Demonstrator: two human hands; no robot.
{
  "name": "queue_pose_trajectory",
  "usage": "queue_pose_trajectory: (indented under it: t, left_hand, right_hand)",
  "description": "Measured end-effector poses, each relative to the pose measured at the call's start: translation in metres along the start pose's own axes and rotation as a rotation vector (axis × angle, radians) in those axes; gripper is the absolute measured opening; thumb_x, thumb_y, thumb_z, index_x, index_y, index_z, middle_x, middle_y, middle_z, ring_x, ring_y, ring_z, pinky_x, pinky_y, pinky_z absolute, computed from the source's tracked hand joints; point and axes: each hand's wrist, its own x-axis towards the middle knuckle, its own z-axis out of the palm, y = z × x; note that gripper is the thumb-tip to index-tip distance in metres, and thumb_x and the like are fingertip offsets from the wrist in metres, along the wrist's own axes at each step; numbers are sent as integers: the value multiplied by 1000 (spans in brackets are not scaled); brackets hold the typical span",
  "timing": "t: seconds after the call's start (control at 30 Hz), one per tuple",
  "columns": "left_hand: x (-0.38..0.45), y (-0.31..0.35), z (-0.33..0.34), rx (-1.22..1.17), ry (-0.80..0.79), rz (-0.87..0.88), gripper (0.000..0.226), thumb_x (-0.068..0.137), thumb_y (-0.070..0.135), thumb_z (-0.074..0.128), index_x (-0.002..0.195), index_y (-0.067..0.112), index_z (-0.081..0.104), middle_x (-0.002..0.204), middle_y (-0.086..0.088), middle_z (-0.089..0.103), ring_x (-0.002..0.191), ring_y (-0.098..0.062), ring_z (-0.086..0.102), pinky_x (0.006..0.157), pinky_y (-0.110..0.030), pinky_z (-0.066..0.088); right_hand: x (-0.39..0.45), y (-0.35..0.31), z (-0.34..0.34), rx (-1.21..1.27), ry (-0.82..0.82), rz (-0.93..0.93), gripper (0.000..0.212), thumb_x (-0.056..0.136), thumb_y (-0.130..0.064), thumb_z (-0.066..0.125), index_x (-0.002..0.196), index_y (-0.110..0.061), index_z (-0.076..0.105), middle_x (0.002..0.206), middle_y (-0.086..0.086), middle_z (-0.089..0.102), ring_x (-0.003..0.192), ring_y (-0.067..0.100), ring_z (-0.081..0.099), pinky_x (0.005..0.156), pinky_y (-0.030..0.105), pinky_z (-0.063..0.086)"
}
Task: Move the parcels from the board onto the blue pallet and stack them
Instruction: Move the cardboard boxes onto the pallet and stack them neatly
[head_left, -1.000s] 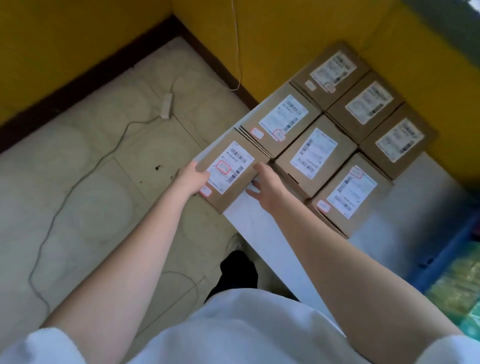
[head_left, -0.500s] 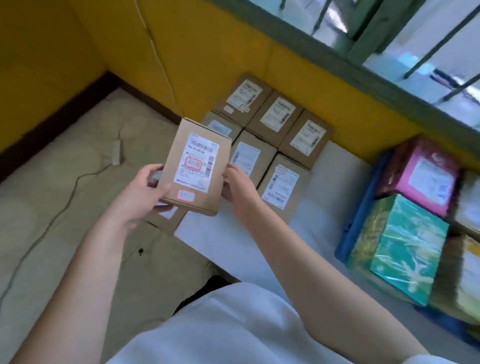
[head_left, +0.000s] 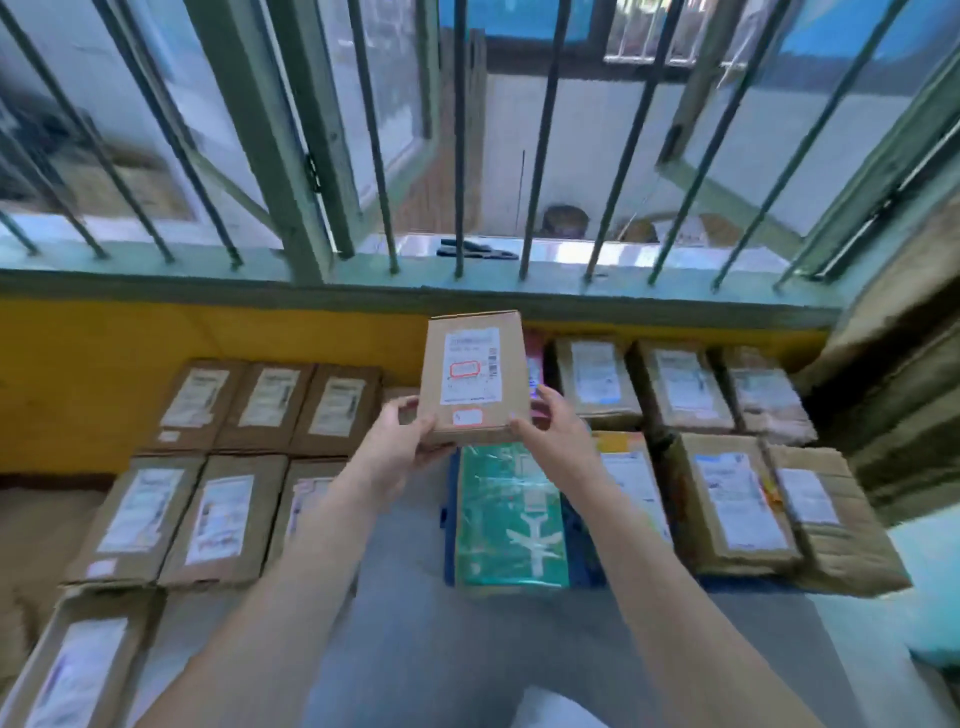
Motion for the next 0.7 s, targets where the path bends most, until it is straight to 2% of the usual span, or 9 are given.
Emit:
queue_pose_trajectory:
  t: [0.07,0.13,0.2,0.27,0.33,0.43,0.5,0.63,0.7]
  left_hand:
    - [18,5,28,47,16,-15,35,99,11,52,132,8,41,131,-15,54,101,-22,63,74,-36,62]
    - [33,7,46,134,27,-42,36,97,16,56,131,12,43,130,-12,56,104,-21,63,78,-37,61]
    - [45,5,57,244,34,-49,39,95,24,61,129,15,45,129,-8,58,100,-15,62,67,-26,61]
    - [56,-1,61,465,65,6,50,88,31,70,129,14,48,122,-2,60,94,-11,61,55,-15,52]
    - [66,-8,59,652,70,80,56,82,27,77,129,12,52,116,0,62,89,-7,59,53,-10,44]
    - [77,-18,56,806,64,121,49,81,21,77,126,17,58,122,-2,66,101,-14,62,78,-27,54]
    - [82,-22,56,886,92,144,42,82,22,74,122,18,61,121,-2,68,105,-18,63,91,-35,52]
    - [90,-24,55,970,106,170,37,86,27,70,121,17,63,119,-1,69,104,-18,64,84,-29,49]
    - [92,-27,56,986,108,191,36,87,26,67,122,17,63,120,-2,69,106,-19,64,87,-30,49]
  right_hand:
    - [16,16,-17,-93,17,-9,65,87,-41,66,145,-20,44,133,-3,60,107,6,55,86,24,46]
    - [30,28,-24,-118,13,-28,62,88,-40,67,143,-21,46,132,-2,61,101,4,51,76,18,42]
    - [44,39,-27,-108,8,-29,59,88,-37,68,141,-20,49,132,-1,62,101,2,49,75,15,37]
    - [56,50,-26,-103,-8,-10,51,90,-31,67,137,-19,52,130,0,63,111,10,56,80,20,38]
    - [66,60,-23,-130,-29,0,43,91,-25,65,132,-20,56,128,2,65,115,18,59,83,23,41]
    - [76,68,-14,-145,-35,-2,38,92,-18,63,130,-21,58,127,2,65,116,19,60,87,25,43]
    - [81,71,-10,-154,-22,3,35,93,-16,62,127,-21,58,125,2,66,115,20,60,89,27,45]
    - [84,78,-4,-193,-48,67,24,94,-18,57,118,-20,57,120,3,66,108,23,61,90,37,51]
    - [83,82,0,-217,-47,88,23,94,-23,56,117,-20,55,117,2,66,100,21,61,81,33,49]
